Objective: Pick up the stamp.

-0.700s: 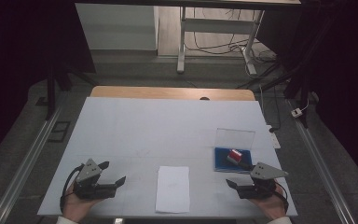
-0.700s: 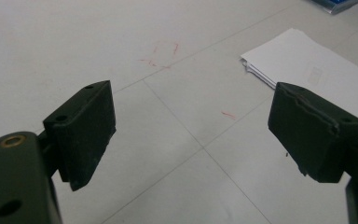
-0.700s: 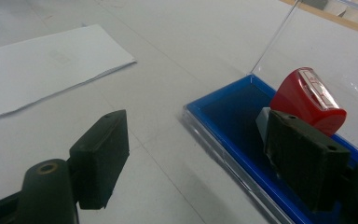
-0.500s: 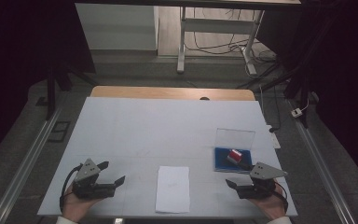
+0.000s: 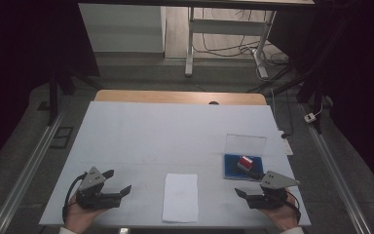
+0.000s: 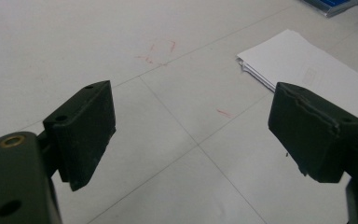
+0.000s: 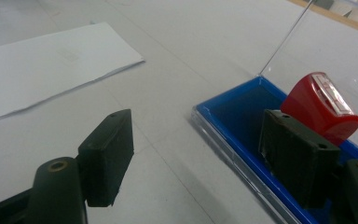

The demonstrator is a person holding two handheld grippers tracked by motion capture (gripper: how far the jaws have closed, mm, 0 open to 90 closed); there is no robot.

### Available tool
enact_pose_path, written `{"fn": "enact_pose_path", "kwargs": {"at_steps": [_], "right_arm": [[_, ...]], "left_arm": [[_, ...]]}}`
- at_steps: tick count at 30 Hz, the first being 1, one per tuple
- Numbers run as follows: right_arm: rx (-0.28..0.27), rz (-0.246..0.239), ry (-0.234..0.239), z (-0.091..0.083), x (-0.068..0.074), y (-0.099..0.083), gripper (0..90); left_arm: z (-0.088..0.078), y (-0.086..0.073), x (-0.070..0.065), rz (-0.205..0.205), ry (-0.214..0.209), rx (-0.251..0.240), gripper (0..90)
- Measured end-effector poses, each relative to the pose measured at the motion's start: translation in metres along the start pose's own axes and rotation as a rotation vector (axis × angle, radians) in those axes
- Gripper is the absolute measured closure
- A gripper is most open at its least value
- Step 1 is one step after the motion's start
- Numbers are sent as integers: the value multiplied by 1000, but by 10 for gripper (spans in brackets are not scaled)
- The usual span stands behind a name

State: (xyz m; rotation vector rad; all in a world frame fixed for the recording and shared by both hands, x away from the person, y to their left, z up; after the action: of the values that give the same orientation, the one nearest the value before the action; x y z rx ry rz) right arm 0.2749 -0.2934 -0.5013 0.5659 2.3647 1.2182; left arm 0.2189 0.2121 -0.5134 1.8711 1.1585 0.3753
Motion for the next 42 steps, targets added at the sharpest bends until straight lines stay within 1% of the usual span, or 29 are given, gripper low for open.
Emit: {"fn": "enact_pose_path", "kwargs": {"at_steps": [1, 2, 3, 5, 8, 11, 12, 14, 15, 21, 23, 26, 28, 29, 31, 33, 37, 42], "right_arm": [[-11, 4, -1, 0, 0, 0, 273], [-3, -4, -10, -2, 0, 1, 276], [-10, 1, -3, -2, 0, 1, 280], [-15, 4, -6, -3, 1, 3, 286], [-10, -5, -14, -6, 0, 5, 290], [-16, -2, -16, -8, -1, 7, 296], [-10, -4, -28, -10, -2, 9, 299], [-11, -2, -28, -11, -2, 10, 299], [-15, -1, -24, -11, -3, 11, 299], [-18, 10, -38, -15, -8, 16, 301], [-8, 13, -52, -16, -12, 19, 301], [-17, 20, -49, -15, -15, 23, 301], [-14, 17, -49, -16, -16, 25, 301], [-5, 14, -60, -16, -16, 26, 301], [-11, 16, -52, -16, -18, 29, 300], [5, 4, -51, -16, -20, 31, 300], [9, 15, -50, -18, -27, 37, 299], [24, 22, -43, -17, -30, 40, 298]], "left_arm": [[0, 0, 0, 0, 0, 0, 153], [0, 1, -1, -2, -1, -1, 153], [0, 1, -1, -1, 0, 0, 153], [0, 1, -1, -2, -2, 1, 153], [1, 1, 0, 0, -4, 2, 154], [1, 1, 0, 2, -5, 4, 154], [2, 1, 0, 3, -6, 5, 155], [2, 1, 0, 4, -8, 6, 155], [2, 1, 0, 4, -9, 6, 155], [3, 1, 0, 3, -10, 8, 156], [3, 2, 0, 3, -11, 9, 157], [3, 1, 0, 6, -12, 10, 159], [4, 1, 0, 10, -13, 15, 159], [4, 1, 0, 11, -14, 16, 160], [5, 1, 0, 16, -13, 17, 160], [5, 2, -1, 18, -13, 18, 161], [6, 2, 0, 18, -12, 19, 162], [6, 1, 0, 19, -13, 25, 166]]}}
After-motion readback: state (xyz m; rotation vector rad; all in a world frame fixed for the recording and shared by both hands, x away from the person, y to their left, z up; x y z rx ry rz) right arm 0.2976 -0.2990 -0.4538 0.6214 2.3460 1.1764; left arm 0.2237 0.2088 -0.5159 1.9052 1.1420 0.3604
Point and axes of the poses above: each handheld gripper's, and its own axes: z roughly forward along the jaws, y roughly out of its top, x roughly to its left, the point moved 1 cm from there along z, roughly forward along the jaws, and after that the axes turned 5 degrees about -z, right-handed, at the moved point
